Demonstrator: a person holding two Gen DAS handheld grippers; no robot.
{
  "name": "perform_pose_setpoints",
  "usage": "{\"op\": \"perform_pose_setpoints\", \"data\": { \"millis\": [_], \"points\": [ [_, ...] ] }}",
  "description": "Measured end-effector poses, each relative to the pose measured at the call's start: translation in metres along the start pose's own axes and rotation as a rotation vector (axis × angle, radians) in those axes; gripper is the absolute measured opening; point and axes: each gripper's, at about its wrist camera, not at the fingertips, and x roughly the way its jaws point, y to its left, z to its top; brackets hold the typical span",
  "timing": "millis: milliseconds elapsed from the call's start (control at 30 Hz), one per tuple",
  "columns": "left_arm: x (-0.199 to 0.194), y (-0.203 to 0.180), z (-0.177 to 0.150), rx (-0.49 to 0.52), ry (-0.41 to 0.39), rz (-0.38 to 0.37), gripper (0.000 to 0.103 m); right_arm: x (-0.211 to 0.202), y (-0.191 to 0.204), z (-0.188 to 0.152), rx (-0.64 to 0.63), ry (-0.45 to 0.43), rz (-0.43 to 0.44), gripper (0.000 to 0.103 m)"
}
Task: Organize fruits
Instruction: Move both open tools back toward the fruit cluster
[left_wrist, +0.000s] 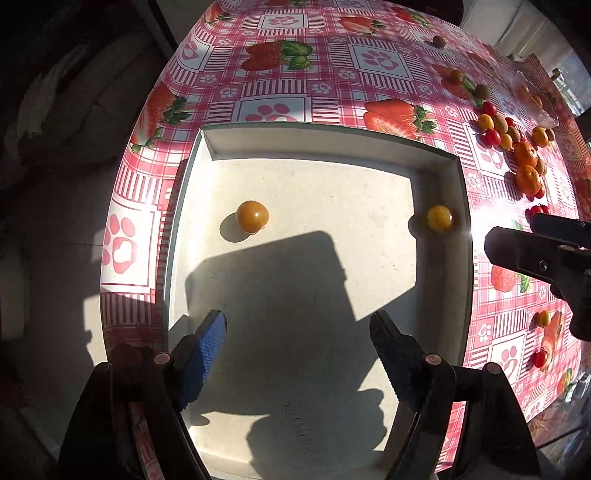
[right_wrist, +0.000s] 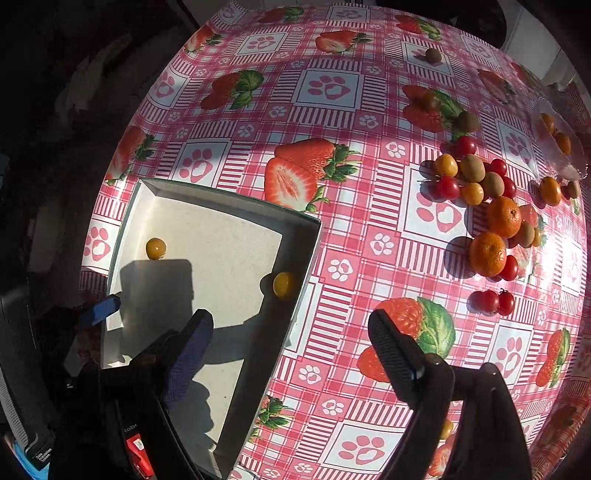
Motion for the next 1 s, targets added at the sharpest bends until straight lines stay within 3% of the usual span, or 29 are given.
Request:
{"op": "perform_pose_setpoints", "data": {
  "millis": [333, 500, 700, 1000],
  "points": [
    [-0.017, -0.067, -0.013, 0.130, 0.004, -0.046, 0.081, -0.007, -0.129, -0.118, 0.279, 0.093, -0.105, 0.088],
    [-0.023, -0.099, -0.008, 0.213, -0.013, -0.057, 0.081, -0.004, -0.166, -0.159, 0.372, 0.143, -0.123, 0.088],
    [-0.020, -0.136, 0.013, 0.268, -0.017, -0.093, 0.081, 0.000, -0.177, -0.167, 0.380, 0.138, -0.097, 0.088],
    [0.001, -0.194, 0.079, 0.275, -0.047, -0.149, 0.081, 0.014, -0.166, -0.157, 0.295, 0.095, -0.087, 0.088]
  ]
}}
